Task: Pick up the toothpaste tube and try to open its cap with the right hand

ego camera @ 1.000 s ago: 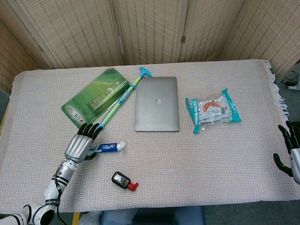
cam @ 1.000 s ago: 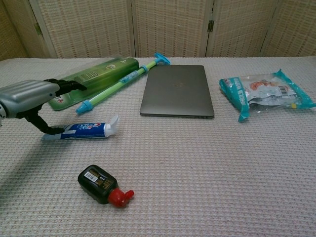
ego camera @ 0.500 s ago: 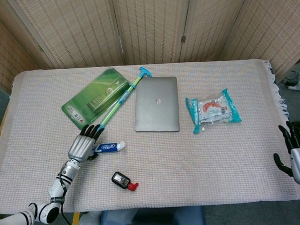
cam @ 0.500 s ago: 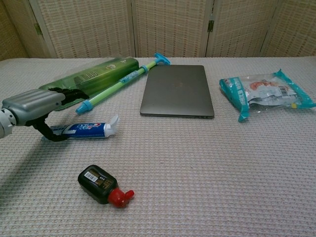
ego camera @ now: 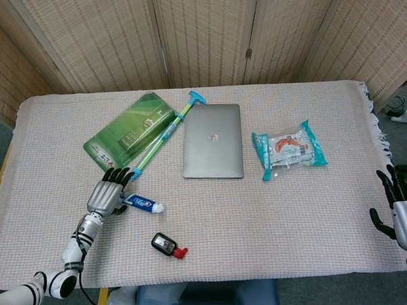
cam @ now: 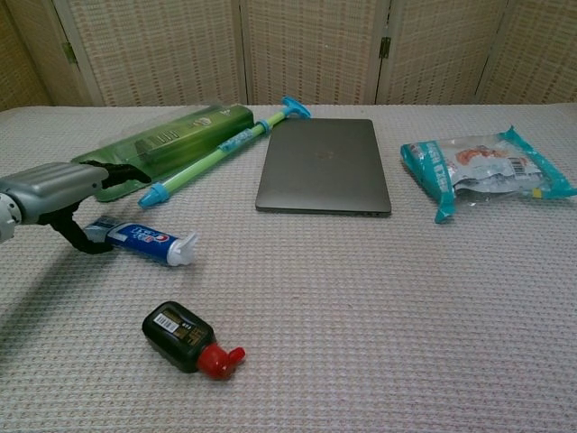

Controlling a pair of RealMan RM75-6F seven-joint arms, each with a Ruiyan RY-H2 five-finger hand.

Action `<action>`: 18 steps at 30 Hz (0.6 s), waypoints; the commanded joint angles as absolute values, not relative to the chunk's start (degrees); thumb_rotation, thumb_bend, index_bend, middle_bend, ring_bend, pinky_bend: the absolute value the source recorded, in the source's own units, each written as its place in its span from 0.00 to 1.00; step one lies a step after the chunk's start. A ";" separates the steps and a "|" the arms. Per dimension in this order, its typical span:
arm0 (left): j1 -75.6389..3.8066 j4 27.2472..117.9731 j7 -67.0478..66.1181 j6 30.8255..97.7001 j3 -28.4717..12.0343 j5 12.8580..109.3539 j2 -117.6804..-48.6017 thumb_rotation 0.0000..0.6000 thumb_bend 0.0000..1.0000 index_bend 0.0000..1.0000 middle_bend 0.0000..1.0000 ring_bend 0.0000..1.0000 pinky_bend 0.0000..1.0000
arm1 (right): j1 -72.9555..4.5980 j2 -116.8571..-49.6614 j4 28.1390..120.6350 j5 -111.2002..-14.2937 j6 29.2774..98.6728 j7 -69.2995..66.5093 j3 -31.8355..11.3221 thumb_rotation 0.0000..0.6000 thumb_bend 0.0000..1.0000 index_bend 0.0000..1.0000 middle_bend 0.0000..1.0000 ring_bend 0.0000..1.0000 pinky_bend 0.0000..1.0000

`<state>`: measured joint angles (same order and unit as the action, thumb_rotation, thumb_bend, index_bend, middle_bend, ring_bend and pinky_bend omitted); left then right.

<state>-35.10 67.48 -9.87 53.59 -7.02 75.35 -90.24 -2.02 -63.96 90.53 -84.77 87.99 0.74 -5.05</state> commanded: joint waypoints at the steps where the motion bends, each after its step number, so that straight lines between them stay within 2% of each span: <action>1: -35.55 68.16 -7.28 54.11 -5.30 79.00 -88.95 1.00 0.35 0.24 0.19 0.17 0.07 | -1.94 -63.96 90.43 -84.79 88.09 0.57 -5.02 1.00 0.45 0.00 0.00 0.00 0.00; 8: -36.50 66.07 -4.24 54.95 -4.50 81.74 -89.63 1.00 0.41 0.34 0.31 0.27 0.13 | -1.65 -63.99 90.06 -84.78 88.31 -0.04 -4.92 1.00 0.45 0.00 0.00 0.00 0.00; 18: -36.87 63.97 -4.73 54.53 -3.66 81.93 -90.69 1.00 0.41 0.35 0.32 0.28 0.14 | -1.34 -64.04 89.84 -84.64 88.33 -0.55 -4.78 1.00 0.45 0.00 0.00 0.00 0.00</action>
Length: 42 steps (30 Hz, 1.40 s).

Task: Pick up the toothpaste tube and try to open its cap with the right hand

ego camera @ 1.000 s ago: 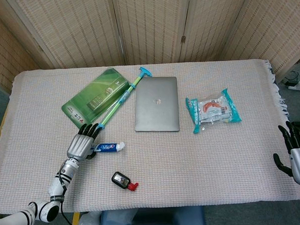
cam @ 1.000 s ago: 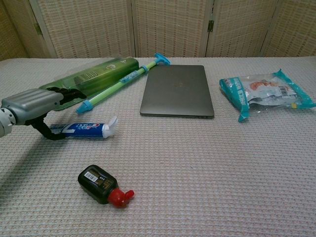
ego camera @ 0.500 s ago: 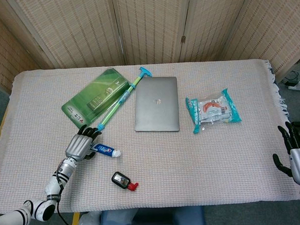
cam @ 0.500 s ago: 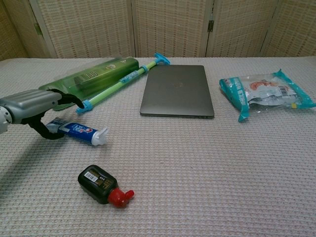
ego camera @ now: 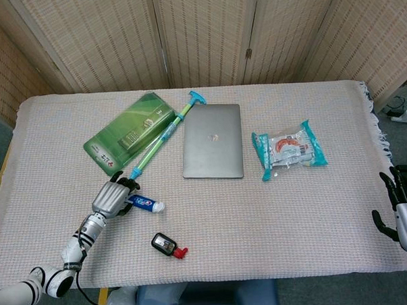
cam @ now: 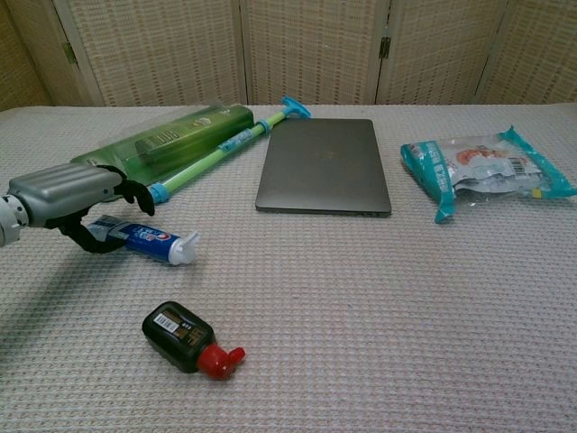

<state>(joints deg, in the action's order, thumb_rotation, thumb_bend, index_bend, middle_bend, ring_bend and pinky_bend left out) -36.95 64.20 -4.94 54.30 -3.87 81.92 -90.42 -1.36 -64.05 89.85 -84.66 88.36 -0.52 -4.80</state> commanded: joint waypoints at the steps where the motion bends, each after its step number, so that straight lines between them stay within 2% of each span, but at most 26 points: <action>1: -36.83 63.79 -4.70 54.65 -3.55 82.02 -90.83 1.00 0.41 0.35 0.32 0.28 0.14 | -1.33 -64.04 89.83 -84.65 88.31 -0.58 -4.77 1.00 0.45 0.00 0.00 0.00 0.00; 16: -36.82 59.43 -3.60 55.54 -2.88 82.59 -93.47 1.00 0.40 0.40 0.36 0.32 0.19 | -1.25 -63.88 90.31 -84.47 88.13 -0.36 -4.82 1.00 0.45 0.00 0.00 0.00 0.00; 22: -36.75 57.23 -2.39 55.75 -2.72 82.74 -94.78 1.00 0.41 0.48 0.45 0.39 0.23 | -1.24 -63.82 90.47 -84.45 88.18 -0.25 -4.91 1.00 0.45 0.00 0.00 0.00 0.00; 27: -36.29 55.34 3.54 57.95 -2.77 83.97 -95.78 1.00 0.44 0.66 0.62 0.54 0.34 | -1.22 -63.65 90.72 -84.64 88.31 -0.19 -4.93 1.00 0.45 0.00 0.00 0.00 0.00; 30: -36.10 54.60 7.35 59.69 -2.48 85.36 -95.68 1.00 0.47 0.72 0.69 0.60 0.40 | -1.39 -63.45 90.97 -85.00 88.26 -0.17 -4.92 1.00 0.45 0.00 0.00 0.00 0.00; 37: -35.70 57.51 12.82 63.23 -2.84 86.95 -93.32 1.00 0.51 0.77 0.74 0.65 0.52 | -3.24 -61.02 93.64 -88.39 87.15 0.04 -4.73 1.00 0.44 0.00 0.00 0.00 0.00; 42: -35.78 64.52 13.59 64.25 -3.68 87.02 -89.66 1.00 0.54 0.78 0.77 0.70 0.66 | -6.78 -57.58 97.61 -92.62 84.04 -1.69 -4.78 1.00 0.44 0.00 0.01 0.01 0.00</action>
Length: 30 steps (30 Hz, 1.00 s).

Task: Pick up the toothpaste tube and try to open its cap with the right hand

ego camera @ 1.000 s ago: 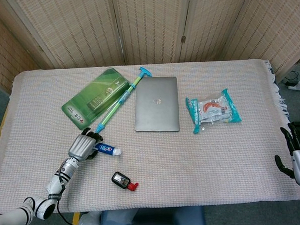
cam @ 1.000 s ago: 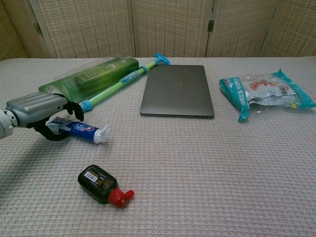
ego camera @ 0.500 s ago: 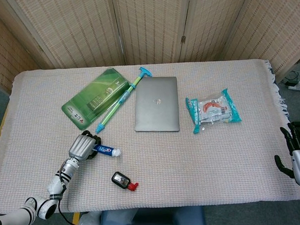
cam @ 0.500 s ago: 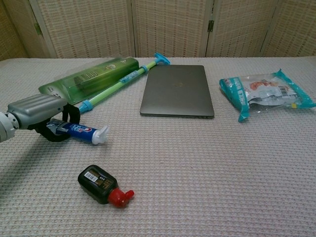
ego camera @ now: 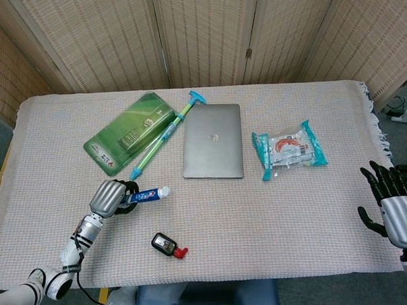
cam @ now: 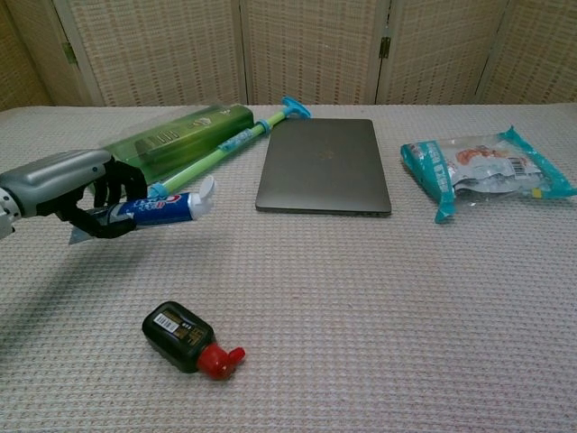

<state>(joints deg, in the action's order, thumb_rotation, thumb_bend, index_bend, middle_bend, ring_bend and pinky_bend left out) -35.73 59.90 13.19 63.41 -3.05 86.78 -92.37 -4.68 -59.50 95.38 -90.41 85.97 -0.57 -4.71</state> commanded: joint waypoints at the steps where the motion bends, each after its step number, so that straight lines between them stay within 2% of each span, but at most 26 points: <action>1: -35.85 65.94 13.12 64.39 -3.84 87.07 -88.97 1.00 0.55 0.78 0.78 0.70 0.67 | -7.66 -56.91 98.55 -93.40 83.17 -2.24 -4.85 1.00 0.44 0.00 0.02 0.01 0.00; 4: -36.11 70.84 10.99 64.66 -4.51 86.92 -86.89 1.00 0.59 0.80 0.79 0.72 0.71 | -11.03 -54.92 101.76 -95.99 79.95 -3.66 -5.31 1.00 0.44 0.01 0.05 0.02 0.00; 10: -37.14 81.31 6.65 63.34 -6.25 85.38 -82.66 1.00 0.65 0.81 0.81 0.74 0.74 | -18.76 -53.40 108.03 -99.82 72.60 -4.59 -7.09 1.00 0.48 0.17 0.05 0.02 0.00; 15: -38.23 87.99 4.98 62.53 -7.60 84.90 -80.15 1.00 0.68 0.82 0.81 0.75 0.75 | -25.22 -54.71 112.25 -99.20 65.78 -2.82 -9.35 1.00 0.53 0.31 0.05 0.01 0.00; 21: -39.61 92.86 6.06 61.19 -8.39 85.17 -78.61 1.00 0.70 0.82 0.82 0.75 0.75 | -30.97 -57.53 114.79 -95.32 59.54 0.92 -11.66 1.00 0.55 0.36 0.05 0.00 0.00; 30: -41.25 96.30 3.86 60.12 -9.11 84.87 -78.99 1.00 0.70 0.82 0.82 0.75 0.75 | -35.99 -61.88 115.58 -90.69 55.66 5.94 -13.20 1.00 0.55 0.37 0.03 0.00 0.00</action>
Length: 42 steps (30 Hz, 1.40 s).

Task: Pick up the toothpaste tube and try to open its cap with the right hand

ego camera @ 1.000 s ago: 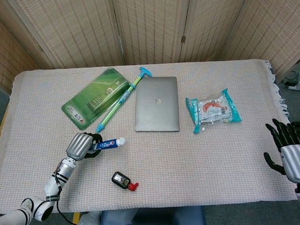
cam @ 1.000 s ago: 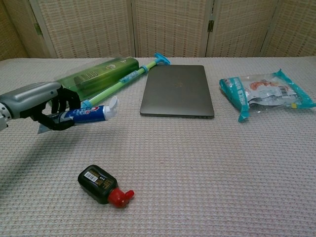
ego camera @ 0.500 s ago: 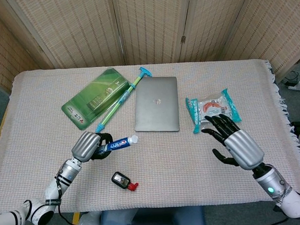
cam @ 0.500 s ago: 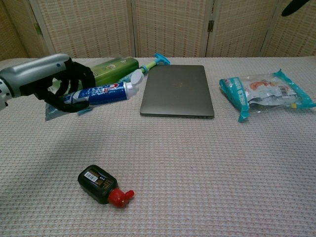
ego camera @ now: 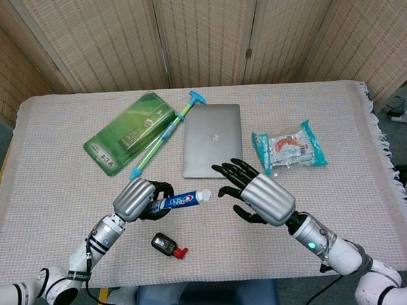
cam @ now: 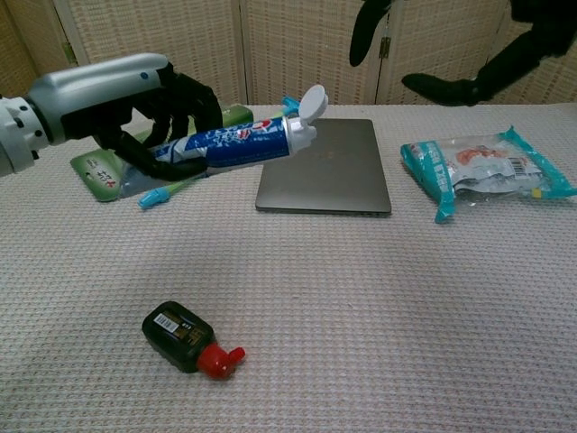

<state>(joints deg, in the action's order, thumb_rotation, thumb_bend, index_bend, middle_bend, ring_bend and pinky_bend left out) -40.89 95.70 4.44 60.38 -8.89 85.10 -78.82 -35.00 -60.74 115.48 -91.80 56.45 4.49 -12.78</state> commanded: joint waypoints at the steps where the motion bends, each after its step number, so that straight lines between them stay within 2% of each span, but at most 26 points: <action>1: -41.35 96.54 3.61 60.10 -9.18 84.77 -79.05 1.00 0.70 0.82 0.82 0.75 0.75 | -36.36 -62.30 115.57 -90.19 55.42 6.42 -13.27 1.00 0.55 0.37 0.03 0.00 0.00; 13: -41.44 97.69 1.80 60.56 -9.33 83.32 -79.69 1.00 0.70 0.82 0.82 0.75 0.75 | -39.72 -65.86 115.08 -85.51 53.49 10.60 -12.95 1.00 0.55 0.37 0.03 0.00 0.00; 23: -41.25 97.38 2.94 61.15 -9.08 83.65 -79.47 1.00 0.71 0.82 0.82 0.75 0.75 | -39.85 -65.60 114.52 -82.42 54.00 11.42 -11.98 1.00 0.55 0.37 0.04 0.00 0.00; 42: -40.93 96.56 6.99 62.86 -8.87 85.21 -79.79 1.00 0.73 0.82 0.83 0.75 0.75 | -39.98 -67.02 111.72 -82.85 55.48 7.07 -10.23 1.00 0.55 0.37 0.04 0.00 0.00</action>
<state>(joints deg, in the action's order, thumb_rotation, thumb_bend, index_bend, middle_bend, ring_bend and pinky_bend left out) -41.01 96.67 6.87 62.74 -8.91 85.15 -79.71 -40.24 -67.18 111.62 -82.50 55.01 7.67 -10.36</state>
